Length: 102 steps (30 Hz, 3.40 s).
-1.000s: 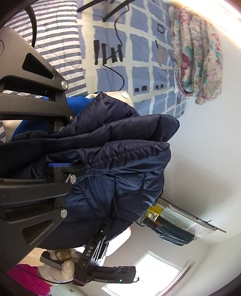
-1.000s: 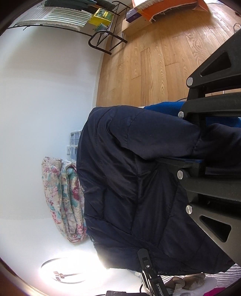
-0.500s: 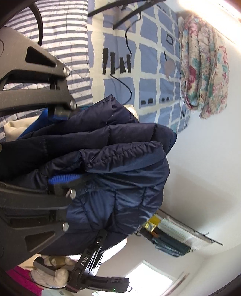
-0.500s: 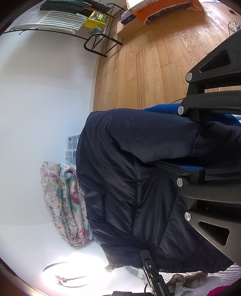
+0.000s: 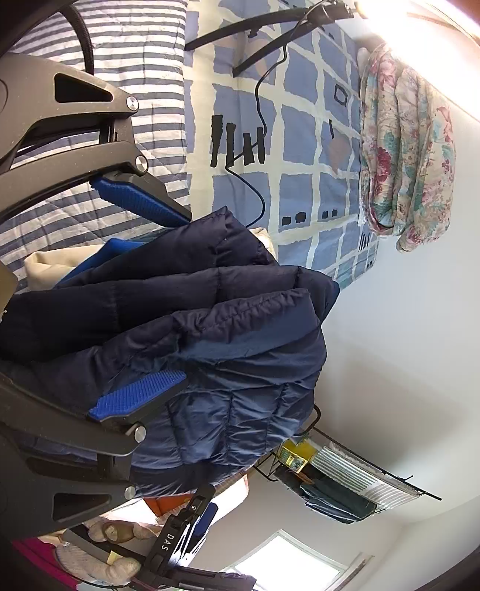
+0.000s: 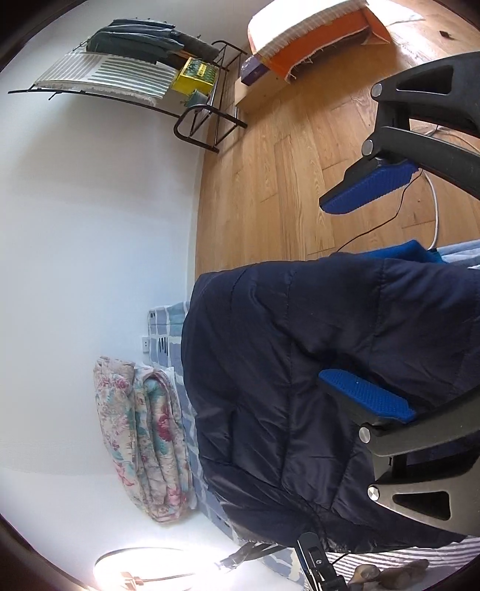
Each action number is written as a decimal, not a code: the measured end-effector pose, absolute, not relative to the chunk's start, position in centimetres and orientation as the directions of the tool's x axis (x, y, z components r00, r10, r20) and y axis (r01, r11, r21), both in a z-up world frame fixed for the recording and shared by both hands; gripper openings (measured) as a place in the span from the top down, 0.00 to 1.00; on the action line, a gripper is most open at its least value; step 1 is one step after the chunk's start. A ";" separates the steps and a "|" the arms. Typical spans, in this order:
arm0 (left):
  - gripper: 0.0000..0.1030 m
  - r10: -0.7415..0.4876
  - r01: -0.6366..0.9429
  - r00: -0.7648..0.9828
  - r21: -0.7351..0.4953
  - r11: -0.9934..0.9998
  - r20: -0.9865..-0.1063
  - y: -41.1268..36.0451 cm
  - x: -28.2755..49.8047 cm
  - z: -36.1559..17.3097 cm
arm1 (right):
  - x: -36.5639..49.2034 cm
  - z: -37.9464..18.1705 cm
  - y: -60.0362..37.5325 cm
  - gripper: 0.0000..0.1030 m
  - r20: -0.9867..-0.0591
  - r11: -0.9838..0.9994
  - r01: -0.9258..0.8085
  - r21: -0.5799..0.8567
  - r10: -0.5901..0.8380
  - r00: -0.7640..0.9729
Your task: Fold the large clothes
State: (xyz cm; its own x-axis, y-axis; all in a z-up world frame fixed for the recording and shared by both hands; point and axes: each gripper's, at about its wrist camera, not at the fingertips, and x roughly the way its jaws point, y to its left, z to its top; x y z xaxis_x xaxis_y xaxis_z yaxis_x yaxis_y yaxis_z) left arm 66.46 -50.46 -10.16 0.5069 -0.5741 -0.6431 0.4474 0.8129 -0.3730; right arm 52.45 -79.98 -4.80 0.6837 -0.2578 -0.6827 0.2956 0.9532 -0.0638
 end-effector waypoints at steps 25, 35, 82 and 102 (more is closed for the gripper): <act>0.11 -0.604 0.497 0.538 -0.358 0.791 -0.588 -45.1 53.4 -0.3 | 40.3 5.8 -74.8 0.03 -0.613 0.956 0.289 -0.041 -0.252 0.749; 0.11 -0.599 0.519 0.587 -0.314 0.795 -0.545 -40.0 43.2 5.5 | 32.7 10.9 -68.7 0.02 -0.582 0.967 0.251 -0.038 -0.225 0.782; 0.00 -0.358 0.352 0.831 -0.097 0.931 -0.426 -21.1 14.6 5.3 | 9.6 8.2 -47.5 0.00 -0.407 0.976 0.213 -0.045 -0.212 0.889; 0.00 -0.309 0.343 0.822 -0.016 0.939 -0.479 -21.9 15.0 2.1 | 10.2 3.3 -47.6 0.00 -0.465 0.970 0.235 -0.061 -0.236 0.853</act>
